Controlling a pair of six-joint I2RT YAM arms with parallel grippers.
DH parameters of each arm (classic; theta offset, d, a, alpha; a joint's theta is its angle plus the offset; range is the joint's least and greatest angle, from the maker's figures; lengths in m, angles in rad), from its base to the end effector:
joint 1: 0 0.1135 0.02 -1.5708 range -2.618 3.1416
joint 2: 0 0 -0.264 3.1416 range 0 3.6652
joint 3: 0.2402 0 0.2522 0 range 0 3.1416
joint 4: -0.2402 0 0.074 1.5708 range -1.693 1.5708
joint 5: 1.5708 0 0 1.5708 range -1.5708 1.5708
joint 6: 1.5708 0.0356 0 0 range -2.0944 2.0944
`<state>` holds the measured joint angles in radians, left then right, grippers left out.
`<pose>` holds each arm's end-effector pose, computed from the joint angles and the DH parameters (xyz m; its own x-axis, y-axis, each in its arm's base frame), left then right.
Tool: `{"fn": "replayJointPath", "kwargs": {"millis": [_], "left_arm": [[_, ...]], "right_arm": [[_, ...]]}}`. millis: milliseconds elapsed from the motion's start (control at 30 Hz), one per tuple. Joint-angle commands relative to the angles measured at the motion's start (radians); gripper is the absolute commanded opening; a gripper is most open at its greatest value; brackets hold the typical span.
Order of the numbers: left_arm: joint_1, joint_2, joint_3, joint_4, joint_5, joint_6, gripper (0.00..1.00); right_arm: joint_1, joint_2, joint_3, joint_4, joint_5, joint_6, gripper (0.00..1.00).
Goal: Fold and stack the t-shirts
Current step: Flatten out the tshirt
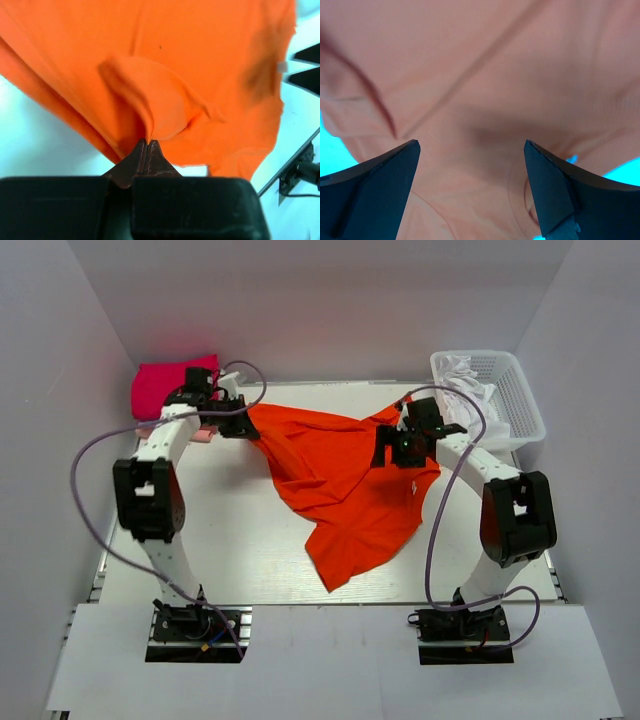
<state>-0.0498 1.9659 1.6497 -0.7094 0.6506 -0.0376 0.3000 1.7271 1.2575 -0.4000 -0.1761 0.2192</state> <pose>0.4246 -0.0428 0.2505 -0.8666 0.0133 -0.4988 0.3210 0.7801 -0.5370 0.3584 0.1174 0.2336 -0.7992 -0.0231 -0.6006 -0.2306 0.9346 0.2709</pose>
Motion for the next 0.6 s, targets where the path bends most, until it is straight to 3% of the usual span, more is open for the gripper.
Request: {"fn": "replayJointPath", "kwargs": {"millis": [0,167,367,567], "left_arm": [[-0.005,-0.205,-0.132,0.030,-0.029,-0.037,0.00],[-0.005,-0.346,-0.278,0.064,-0.051,-0.097,0.00],[0.004,-0.467,-0.379,-0.013,-0.123,-0.119,0.00],[0.004,-0.501,-0.487,-0.028,-0.126,-0.140,0.00]], "right_arm": [[-0.006,-0.023,-0.050,-0.046,0.053,0.066,0.90],[-0.009,-0.001,-0.128,-0.063,0.035,0.100,0.90],[-0.007,0.029,-0.167,-0.095,0.064,0.111,0.90],[-0.009,0.066,-0.170,-0.137,0.082,0.137,0.89]]}}
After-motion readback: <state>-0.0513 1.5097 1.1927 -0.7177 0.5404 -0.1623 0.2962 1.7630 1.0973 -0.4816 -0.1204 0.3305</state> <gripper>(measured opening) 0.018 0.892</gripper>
